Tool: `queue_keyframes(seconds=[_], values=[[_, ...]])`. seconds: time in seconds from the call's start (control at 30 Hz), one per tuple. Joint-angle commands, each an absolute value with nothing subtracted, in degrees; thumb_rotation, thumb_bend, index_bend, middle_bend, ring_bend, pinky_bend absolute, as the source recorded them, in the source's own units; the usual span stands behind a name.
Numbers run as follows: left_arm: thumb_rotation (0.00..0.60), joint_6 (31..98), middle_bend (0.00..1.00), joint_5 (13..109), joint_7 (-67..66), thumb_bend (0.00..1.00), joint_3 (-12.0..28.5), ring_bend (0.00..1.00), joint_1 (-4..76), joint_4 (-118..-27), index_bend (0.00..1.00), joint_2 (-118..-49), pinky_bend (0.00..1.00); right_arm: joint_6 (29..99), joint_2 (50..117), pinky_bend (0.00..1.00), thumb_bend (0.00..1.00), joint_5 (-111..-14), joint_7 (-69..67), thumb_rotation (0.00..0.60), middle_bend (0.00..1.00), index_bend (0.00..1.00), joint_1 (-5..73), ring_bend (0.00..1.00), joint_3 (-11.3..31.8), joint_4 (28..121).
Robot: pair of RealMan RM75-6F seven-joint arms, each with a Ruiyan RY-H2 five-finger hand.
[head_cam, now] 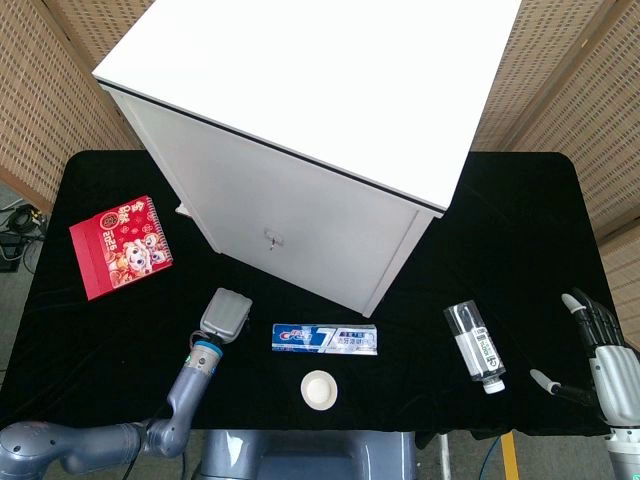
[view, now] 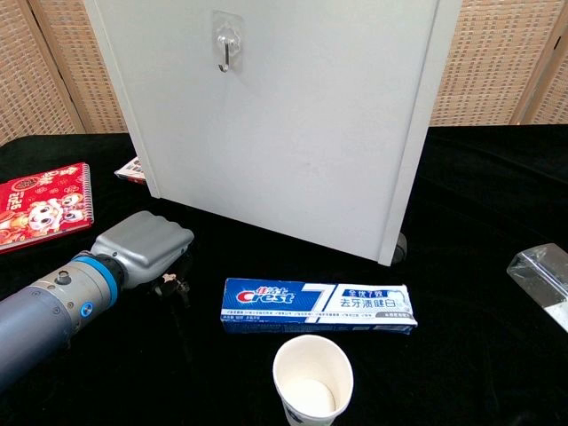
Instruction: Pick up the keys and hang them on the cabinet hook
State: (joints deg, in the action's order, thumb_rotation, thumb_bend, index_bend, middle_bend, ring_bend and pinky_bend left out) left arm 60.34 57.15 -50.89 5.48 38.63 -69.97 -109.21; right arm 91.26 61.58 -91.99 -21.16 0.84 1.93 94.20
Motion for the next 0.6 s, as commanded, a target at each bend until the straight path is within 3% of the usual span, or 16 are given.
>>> queue_keyframes(seconds=[0.03, 0.6], values=[[0.600, 60.7, 0.88, 57.6, -50.7, 0.45, 5.5, 0.83, 38.6, -70.2, 0.55, -108.9, 0.74, 91.2, 61.6, 0.00, 0.09, -91.9, -21.1, 0.600, 0.00, 0.00, 0.9, 0.00, 1.9, 94.2], [0.600, 64.7, 0.88, 64.0, -49.8, 0.45, 5.1, 0.83, 38.7, -79.9, 0.55, -102.3, 0.74, 91.4, 61.3, 0.00, 0.09, -92.2, -21.1, 0.600, 0.00, 0.00, 0.7, 0.00, 1.8, 94.6]])
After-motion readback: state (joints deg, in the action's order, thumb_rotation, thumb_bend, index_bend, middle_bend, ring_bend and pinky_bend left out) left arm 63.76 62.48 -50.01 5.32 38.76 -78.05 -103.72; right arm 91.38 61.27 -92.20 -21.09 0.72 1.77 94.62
